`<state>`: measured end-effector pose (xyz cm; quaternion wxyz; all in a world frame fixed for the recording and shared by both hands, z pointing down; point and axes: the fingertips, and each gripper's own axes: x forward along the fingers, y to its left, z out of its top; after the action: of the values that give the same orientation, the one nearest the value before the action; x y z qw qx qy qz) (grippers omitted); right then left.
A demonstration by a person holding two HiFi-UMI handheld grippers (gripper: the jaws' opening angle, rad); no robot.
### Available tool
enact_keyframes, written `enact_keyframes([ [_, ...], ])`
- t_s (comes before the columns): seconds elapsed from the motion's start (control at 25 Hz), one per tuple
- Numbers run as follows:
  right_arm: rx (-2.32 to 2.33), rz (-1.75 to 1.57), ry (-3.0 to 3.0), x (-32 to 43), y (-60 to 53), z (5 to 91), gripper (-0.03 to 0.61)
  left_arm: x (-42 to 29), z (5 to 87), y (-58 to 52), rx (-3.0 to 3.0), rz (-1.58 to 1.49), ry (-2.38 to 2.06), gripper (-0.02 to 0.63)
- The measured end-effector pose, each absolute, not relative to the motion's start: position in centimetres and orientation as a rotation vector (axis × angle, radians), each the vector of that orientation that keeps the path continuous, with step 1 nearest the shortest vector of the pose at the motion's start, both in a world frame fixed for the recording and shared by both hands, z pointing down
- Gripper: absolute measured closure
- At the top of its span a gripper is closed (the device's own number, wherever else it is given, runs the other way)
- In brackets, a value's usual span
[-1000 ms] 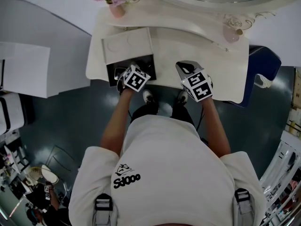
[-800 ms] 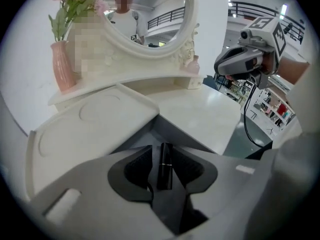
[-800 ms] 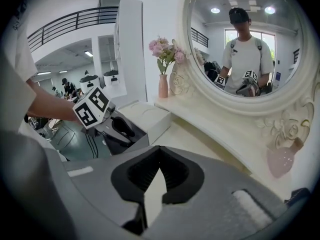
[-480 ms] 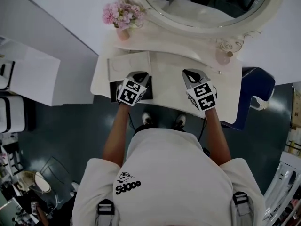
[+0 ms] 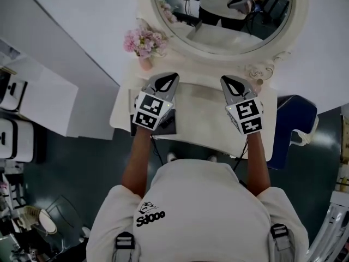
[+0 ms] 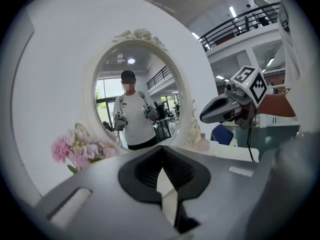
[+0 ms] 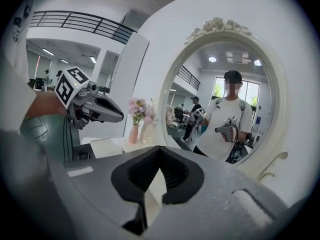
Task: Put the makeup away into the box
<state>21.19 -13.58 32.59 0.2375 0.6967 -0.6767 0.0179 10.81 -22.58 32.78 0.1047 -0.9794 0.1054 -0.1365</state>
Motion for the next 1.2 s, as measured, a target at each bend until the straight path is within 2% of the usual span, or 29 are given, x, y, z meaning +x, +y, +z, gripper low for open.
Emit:
enact_keyframes([
  [0.4, 1.967, -0.231, -1.908, 21.2, -14.1, 22.6, 0.577, 11.4, 23.4, -22.5, -2.804, -0.152, 0.355, 0.595],
  [1.2, 1.939, -0.216, -1.94, 21.7, -14.8, 22.9, 0.577, 12.0, 23.1, -21.9, -2.814, -0.132, 0.335, 0.595],
])
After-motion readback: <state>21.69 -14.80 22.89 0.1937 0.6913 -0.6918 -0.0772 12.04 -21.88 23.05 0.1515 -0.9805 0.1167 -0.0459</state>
